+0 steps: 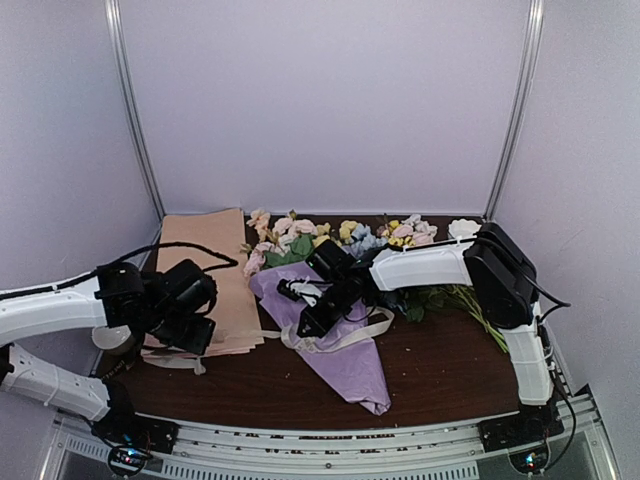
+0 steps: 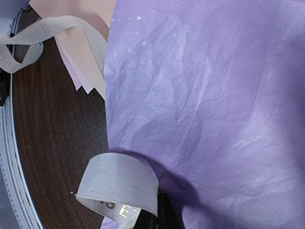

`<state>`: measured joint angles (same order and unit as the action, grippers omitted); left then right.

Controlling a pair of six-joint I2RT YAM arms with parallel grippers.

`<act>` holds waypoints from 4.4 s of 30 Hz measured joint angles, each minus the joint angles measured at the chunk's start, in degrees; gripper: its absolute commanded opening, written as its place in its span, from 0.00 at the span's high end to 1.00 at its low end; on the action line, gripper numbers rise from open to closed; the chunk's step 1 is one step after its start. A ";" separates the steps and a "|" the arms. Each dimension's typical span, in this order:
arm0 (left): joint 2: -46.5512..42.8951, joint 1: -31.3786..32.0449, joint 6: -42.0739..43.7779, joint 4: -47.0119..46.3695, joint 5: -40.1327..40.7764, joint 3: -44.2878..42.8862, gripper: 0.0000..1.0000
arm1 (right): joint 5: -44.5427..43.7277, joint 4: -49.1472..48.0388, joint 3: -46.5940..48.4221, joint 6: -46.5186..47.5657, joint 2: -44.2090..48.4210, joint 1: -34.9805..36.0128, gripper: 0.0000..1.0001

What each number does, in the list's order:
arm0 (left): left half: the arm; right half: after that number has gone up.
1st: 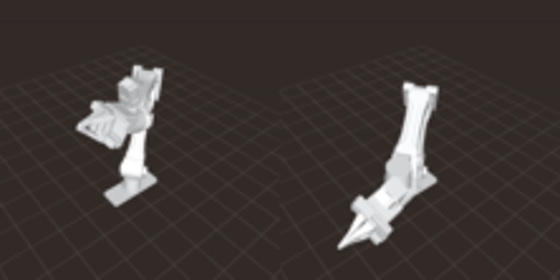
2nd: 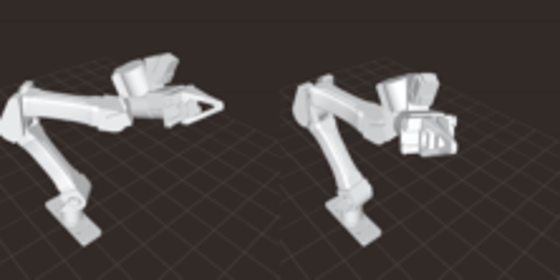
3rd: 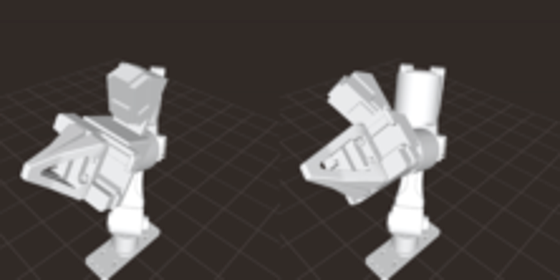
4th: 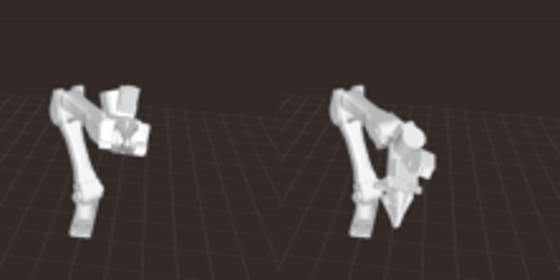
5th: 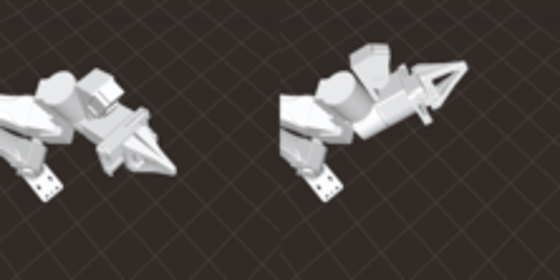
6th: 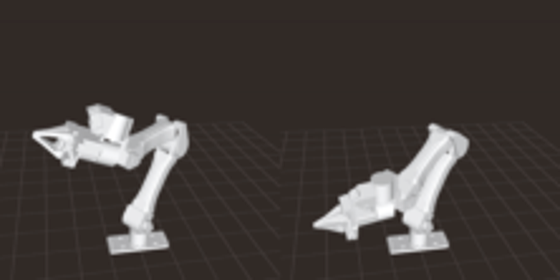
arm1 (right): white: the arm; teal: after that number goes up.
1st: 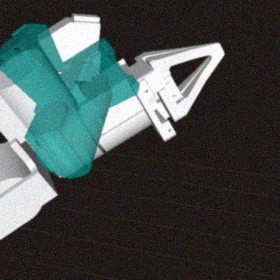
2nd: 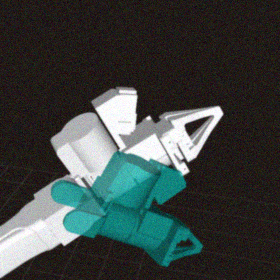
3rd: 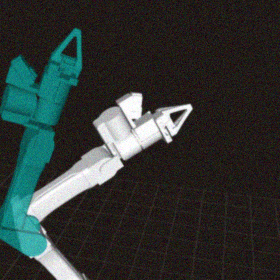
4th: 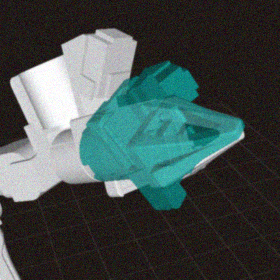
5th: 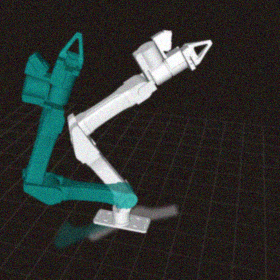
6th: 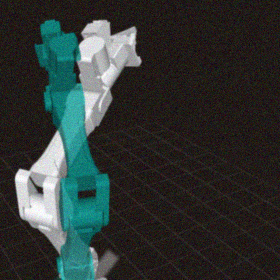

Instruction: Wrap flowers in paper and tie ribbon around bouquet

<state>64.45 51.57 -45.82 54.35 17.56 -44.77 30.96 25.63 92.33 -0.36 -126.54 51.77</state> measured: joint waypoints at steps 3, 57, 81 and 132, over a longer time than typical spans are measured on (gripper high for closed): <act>-0.31 5.38 7.02 -3.32 0.33 -7.08 1.00 | 0.11 -0.02 0.15 -0.07 0.00 -0.02 1.00; 29.81 -2.95 29.73 -52.11 -23.43 -13.35 1.00 | 10.71 -19.58 -13.88 -22.88 18.97 -13.18 0.63; 29.77 -3.80 29.22 -54.03 -25.62 -13.05 0.65 | 13.68 -23.26 -17.88 -19.02 15.19 -9.79 1.00; 11.91 9.92 30.77 -56.92 -13.40 10.75 1.00 | 10.88 -21.22 -17.53 -20.44 13.33 -11.45 1.00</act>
<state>76.36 61.49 -15.05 -2.57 4.16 -34.02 41.85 4.40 74.81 -20.80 -113.21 40.32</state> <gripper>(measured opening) 0.013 0.007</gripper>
